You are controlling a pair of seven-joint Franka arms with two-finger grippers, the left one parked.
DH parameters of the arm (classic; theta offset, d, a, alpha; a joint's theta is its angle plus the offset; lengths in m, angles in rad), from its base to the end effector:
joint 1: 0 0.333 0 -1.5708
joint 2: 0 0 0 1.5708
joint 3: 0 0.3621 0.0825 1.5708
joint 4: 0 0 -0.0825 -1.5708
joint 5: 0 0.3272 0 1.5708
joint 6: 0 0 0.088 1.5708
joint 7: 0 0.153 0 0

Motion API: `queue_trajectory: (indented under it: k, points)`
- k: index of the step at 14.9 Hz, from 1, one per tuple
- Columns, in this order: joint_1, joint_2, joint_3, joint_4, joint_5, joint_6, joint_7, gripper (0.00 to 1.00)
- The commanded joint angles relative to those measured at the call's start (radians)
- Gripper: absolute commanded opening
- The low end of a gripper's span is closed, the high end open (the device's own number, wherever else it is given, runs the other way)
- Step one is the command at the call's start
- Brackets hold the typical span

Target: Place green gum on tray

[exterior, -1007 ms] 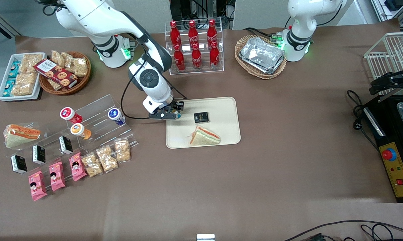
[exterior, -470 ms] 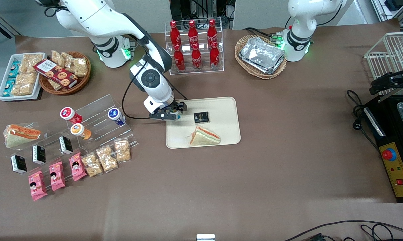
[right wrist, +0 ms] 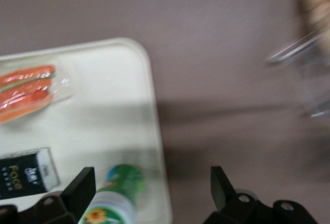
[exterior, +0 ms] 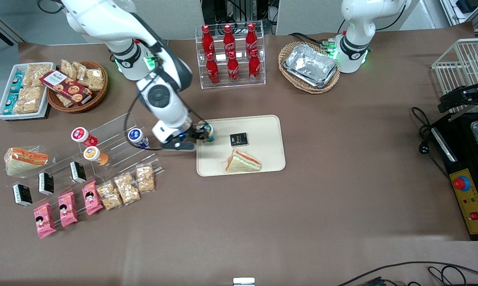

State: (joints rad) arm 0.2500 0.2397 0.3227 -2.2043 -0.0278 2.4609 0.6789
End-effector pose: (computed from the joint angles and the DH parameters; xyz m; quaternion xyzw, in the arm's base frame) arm 0.4481 0.2835 0.3222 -0.9984 0.0472 0.0047 0.0320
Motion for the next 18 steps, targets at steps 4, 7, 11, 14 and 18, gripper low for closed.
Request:
queue_trajectory:
  k: [4, 7, 11, 14, 18]
  points:
    - [-0.184, -0.285, 0.004, -0.002, -0.001, -0.273, -0.165, 1.0]
    - [-0.235, -0.352, -0.048, 0.043, 0.063, -0.38, -0.293, 1.0]
    - [-0.233, -0.362, -0.174, 0.191, 0.068, -0.577, -0.424, 1.0]
    - [-0.235, -0.367, -0.232, 0.248, 0.068, -0.629, -0.461, 1.0]
    - [-0.235, -0.361, -0.29, 0.363, 0.068, -0.717, -0.506, 1.0]
